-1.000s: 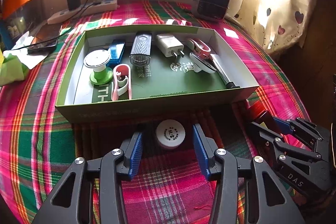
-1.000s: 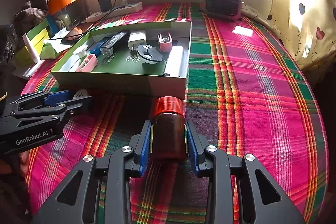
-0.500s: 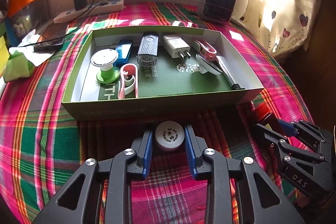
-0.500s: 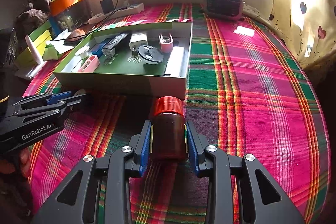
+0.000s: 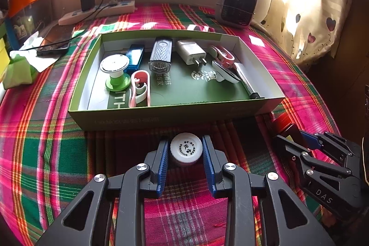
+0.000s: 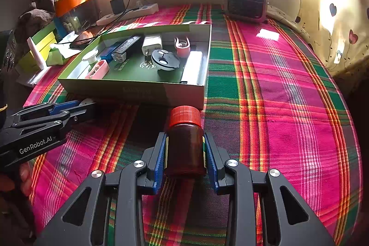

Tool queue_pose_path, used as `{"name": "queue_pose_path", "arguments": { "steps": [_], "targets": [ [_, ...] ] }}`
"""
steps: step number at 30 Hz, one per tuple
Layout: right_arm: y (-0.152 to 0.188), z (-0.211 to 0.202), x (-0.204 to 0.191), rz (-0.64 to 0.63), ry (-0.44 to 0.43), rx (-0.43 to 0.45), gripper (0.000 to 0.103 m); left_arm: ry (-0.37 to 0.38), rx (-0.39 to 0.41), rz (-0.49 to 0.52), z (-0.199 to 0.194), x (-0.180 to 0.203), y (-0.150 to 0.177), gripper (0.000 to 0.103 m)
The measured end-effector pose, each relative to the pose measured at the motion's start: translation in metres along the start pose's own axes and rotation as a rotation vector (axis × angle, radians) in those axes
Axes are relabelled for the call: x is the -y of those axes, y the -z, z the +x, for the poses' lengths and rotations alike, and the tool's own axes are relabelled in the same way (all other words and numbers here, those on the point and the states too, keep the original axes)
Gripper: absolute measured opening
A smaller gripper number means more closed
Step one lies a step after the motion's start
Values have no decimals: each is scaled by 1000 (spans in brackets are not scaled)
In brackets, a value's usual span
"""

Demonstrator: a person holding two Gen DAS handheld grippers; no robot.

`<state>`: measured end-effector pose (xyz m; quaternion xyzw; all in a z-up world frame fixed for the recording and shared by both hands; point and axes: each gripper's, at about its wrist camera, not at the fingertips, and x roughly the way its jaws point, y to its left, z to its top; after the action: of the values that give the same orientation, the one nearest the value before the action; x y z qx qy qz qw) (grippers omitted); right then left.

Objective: Organize rigid objects
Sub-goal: 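Close the left tool on the white round container, then carry the white container and brown jar with both tools over the green box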

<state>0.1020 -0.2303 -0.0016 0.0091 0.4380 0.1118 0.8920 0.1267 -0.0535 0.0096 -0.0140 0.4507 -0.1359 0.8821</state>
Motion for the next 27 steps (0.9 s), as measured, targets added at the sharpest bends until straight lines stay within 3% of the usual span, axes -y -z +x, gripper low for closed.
{"name": "queue_pose_path", "arguments": {
  "steps": [27],
  "targets": [
    [-19, -20, -4, -8, -9, 71, 33, 18, 69, 27, -27, 0, -22, 27]
  ]
}}
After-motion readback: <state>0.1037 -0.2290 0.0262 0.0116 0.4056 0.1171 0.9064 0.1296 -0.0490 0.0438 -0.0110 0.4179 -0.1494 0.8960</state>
